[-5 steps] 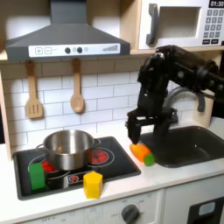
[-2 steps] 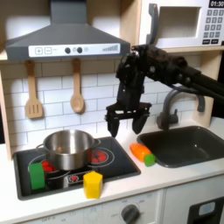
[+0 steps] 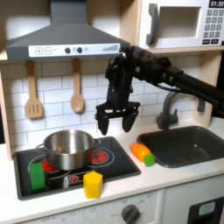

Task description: Slide pot right

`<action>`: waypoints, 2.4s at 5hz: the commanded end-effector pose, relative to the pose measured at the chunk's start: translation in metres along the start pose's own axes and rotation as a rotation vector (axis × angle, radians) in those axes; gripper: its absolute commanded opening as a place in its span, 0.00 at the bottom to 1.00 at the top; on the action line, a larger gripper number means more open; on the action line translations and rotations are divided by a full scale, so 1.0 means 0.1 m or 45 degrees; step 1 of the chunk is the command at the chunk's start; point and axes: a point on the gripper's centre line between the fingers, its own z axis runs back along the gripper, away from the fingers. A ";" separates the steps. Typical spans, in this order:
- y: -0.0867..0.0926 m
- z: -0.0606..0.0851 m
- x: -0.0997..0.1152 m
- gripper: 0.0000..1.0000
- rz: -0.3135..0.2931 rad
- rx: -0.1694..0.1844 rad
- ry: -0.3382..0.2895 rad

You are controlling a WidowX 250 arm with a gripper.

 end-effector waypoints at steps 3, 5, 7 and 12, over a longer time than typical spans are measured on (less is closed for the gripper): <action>0.29 -0.18 0.41 1.00 0.080 0.026 -0.009; 0.32 -0.30 0.51 1.00 0.087 0.035 -0.006; 0.44 -0.40 0.67 1.00 0.119 0.080 -0.017; 0.49 -0.76 0.78 1.00 0.101 0.102 0.033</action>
